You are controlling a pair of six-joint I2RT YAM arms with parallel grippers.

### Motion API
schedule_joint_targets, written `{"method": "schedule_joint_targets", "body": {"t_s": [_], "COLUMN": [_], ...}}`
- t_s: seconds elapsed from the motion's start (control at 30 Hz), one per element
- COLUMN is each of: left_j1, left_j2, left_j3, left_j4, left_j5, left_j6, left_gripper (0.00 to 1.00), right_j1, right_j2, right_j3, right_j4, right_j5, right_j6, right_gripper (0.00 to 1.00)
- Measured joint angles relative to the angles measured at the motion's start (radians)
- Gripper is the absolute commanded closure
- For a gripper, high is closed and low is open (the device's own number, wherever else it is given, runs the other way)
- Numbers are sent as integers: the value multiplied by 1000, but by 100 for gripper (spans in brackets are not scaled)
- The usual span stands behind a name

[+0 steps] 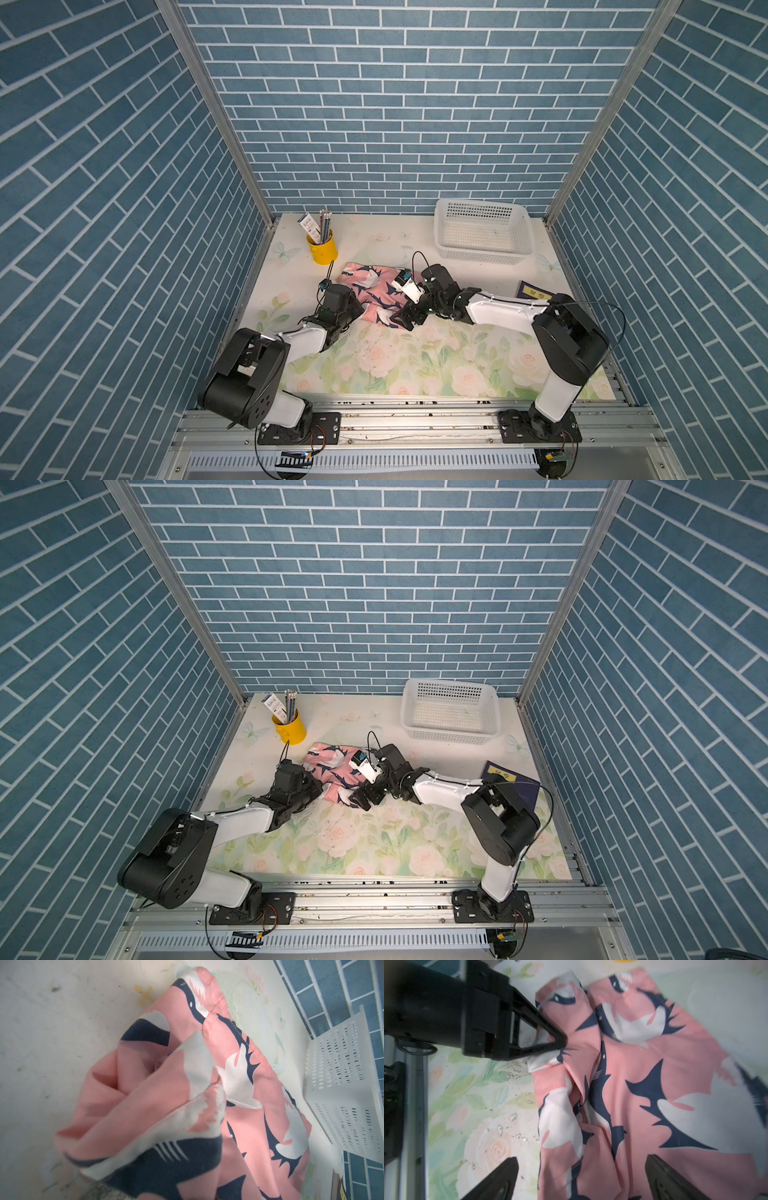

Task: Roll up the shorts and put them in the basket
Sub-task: Roll the shorts at the center of the board.

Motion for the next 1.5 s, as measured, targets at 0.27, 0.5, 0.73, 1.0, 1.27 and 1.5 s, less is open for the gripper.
{"method": "schedule_joint_targets", "body": {"t_s": [0.27,0.5,0.73,1.0,1.27,1.5], "left_j1": [10,21,32,37,42,43], "left_j2": [60,91,93,94,94,94], "left_j3": [95,145,149,151,151,151], "left_j4": [-90,-140,-146,-150,-150,-150], "left_j5": [36,73,100,116,130,144], "left_j6": [-14,-18,-18,-17,-4,7], "left_gripper": [100,100,100,100,100,100], "right_j1": [179,256,274,280,274,258], "right_j2": [-31,11,126,248,326,362], "right_j3": [-34,-36,-51,-45,-9,16], "right_j4": [154,237,272,412,518,546], "right_j5": [224,335,425,610,724,759], "right_j6": [-200,-401,-478,-539,-602,-644], "right_gripper": [37,38,44,40,45,63]}}
